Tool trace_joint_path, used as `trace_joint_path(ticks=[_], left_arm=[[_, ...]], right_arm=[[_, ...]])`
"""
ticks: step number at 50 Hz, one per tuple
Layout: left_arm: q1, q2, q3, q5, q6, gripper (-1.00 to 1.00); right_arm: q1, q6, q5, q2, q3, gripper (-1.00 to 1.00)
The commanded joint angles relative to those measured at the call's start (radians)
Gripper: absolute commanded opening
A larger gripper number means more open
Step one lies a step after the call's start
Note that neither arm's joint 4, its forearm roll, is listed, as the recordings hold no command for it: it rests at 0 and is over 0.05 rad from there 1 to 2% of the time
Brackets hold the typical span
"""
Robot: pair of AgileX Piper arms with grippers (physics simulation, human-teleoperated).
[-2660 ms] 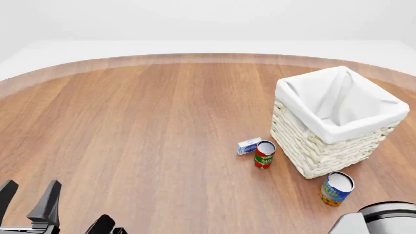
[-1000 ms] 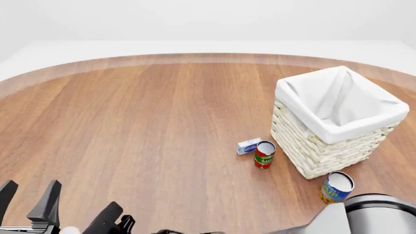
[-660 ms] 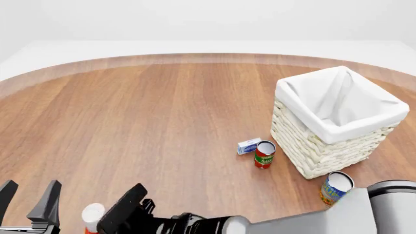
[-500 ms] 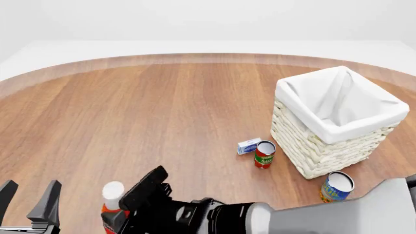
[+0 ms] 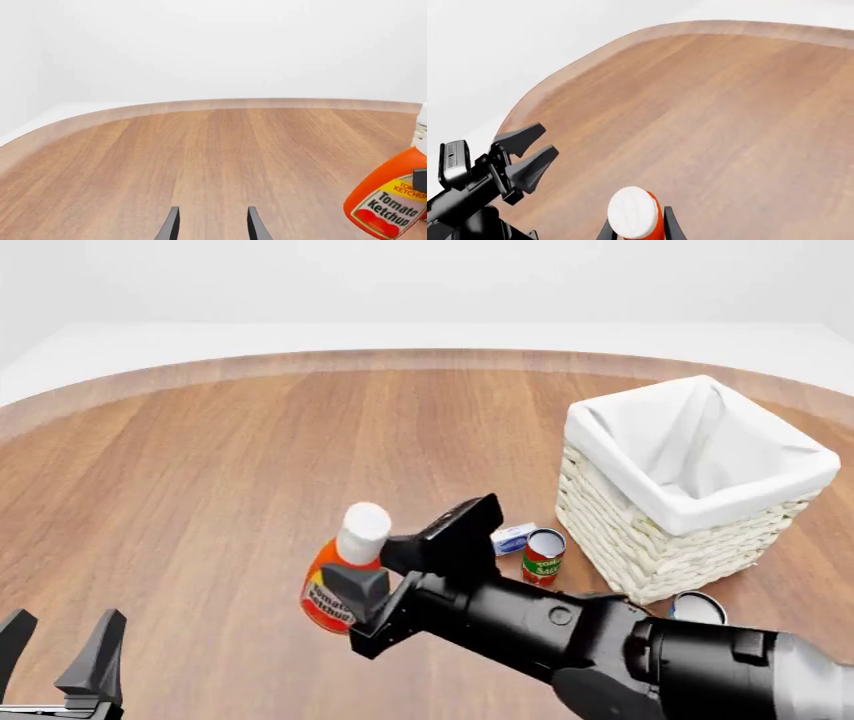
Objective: Pick up the ketchup, and put it in the basket.
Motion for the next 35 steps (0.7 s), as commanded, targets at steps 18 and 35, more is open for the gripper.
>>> trace_joint_path(ticks=[18, 35], left_arm=[[0.0, 0.0, 0.0, 0.0, 0.0, 1.0], [0.0, 0.0, 0.0, 0.0, 0.0, 1.0]], right_arm=[[-0.163, 0.021, 0.051, -0.421, 0.147, -1.0], [-0.341, -0.149, 0.021, -0.553, 0.171, -1.0]])
